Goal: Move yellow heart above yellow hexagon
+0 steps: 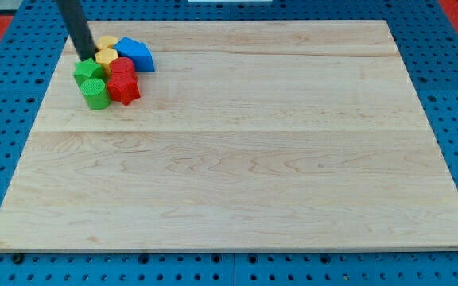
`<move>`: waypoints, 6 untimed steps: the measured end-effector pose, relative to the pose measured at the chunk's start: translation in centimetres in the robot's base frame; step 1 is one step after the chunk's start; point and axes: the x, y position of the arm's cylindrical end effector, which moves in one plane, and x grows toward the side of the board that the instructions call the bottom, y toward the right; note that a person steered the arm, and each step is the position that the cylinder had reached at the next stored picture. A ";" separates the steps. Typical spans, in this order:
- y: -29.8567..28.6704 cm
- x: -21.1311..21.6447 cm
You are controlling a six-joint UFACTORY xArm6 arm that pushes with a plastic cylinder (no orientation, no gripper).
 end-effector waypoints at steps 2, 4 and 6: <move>-5.0 -3.7; -1.6 -5.8; 0.6 -3.4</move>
